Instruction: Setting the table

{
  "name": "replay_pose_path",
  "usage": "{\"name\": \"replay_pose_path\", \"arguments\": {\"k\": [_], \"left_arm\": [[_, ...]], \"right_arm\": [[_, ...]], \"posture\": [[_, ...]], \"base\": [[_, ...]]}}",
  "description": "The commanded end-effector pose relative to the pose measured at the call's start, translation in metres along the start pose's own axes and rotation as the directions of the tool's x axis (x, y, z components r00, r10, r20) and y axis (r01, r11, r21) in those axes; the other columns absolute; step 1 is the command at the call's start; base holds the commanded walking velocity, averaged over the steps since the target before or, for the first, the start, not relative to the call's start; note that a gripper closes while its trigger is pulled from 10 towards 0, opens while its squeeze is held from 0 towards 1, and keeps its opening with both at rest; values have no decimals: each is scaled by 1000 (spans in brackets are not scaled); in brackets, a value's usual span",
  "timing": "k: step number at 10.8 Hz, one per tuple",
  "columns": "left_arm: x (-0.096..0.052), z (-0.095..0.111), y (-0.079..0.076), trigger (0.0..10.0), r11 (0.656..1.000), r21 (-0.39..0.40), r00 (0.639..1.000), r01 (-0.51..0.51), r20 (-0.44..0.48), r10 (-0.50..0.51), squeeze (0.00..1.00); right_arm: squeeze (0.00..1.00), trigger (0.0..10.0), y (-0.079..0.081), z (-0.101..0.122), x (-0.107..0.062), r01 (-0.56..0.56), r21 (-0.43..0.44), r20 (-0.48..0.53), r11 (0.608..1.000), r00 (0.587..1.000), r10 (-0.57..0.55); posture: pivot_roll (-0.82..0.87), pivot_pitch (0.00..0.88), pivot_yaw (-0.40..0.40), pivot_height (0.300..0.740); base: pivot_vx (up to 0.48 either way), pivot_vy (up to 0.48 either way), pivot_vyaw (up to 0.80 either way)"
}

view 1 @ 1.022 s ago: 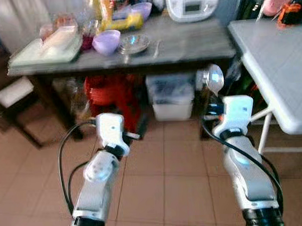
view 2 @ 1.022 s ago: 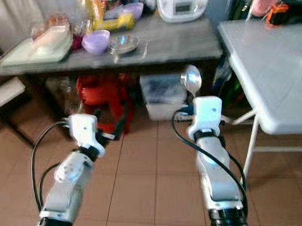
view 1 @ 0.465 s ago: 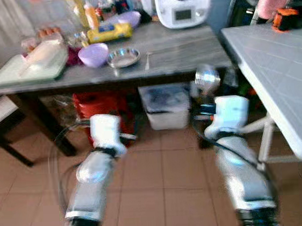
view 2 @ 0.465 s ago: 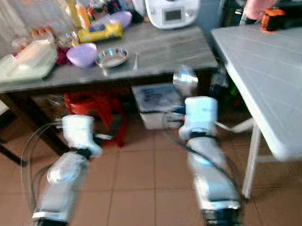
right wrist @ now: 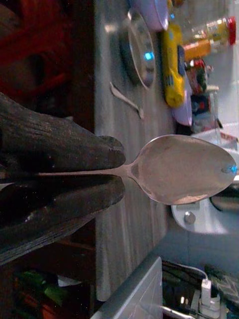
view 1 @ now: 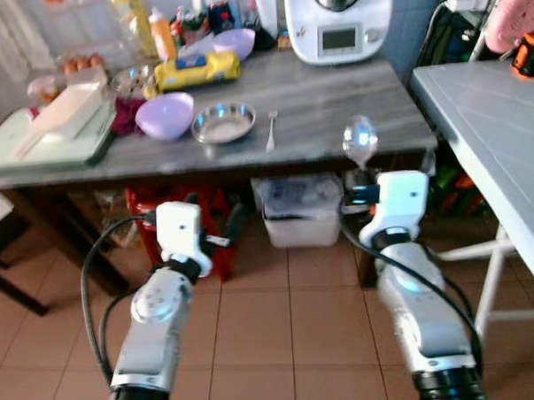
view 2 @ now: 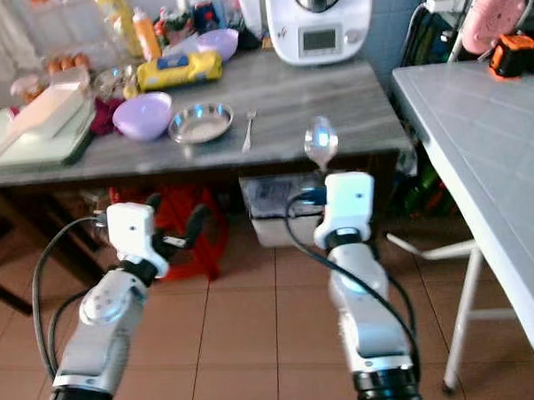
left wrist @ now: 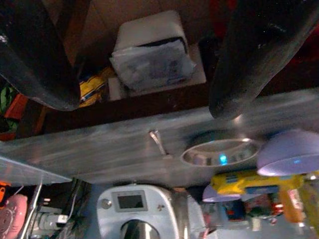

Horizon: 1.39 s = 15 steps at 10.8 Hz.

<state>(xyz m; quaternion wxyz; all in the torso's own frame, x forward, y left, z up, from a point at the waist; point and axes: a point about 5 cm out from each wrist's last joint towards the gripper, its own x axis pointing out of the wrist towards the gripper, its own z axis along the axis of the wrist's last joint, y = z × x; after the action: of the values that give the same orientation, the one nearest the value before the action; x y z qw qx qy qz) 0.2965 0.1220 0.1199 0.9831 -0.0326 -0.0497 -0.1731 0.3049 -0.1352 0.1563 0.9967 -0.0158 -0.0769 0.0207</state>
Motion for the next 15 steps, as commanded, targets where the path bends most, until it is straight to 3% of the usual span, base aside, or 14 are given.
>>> {"name": "replay_pose_path", "arguments": {"k": [1, 9, 15], "left_arm": [[1, 2, -1, 10000, 1000, 11, 1000, 8, 4, -8, 0], [0, 1, 0, 10000, 1000, 14, 1000, 9, -9, -9, 0], [2, -1, -3, 10000, 1000, 8, 1000, -11, -27, 12, 0]], "right_arm": [[0, 10000, -1, 4, 0, 4, -3, 17, 1000, 1000, -4], [0, 10000, -2, 2, 0, 14, -1, 11, 1000, 1000, -14], [0, 10000, -1, 1, 1, 15, -2, 5, 1000, 1000, -15]], "posture": [[-36, 59, 95, 740], [-35, 66, 99, 740], [-31, 69, 98, 740]], "base": [[480, 0, 0], [480, 0, 0], [0, 0, 0]]}}
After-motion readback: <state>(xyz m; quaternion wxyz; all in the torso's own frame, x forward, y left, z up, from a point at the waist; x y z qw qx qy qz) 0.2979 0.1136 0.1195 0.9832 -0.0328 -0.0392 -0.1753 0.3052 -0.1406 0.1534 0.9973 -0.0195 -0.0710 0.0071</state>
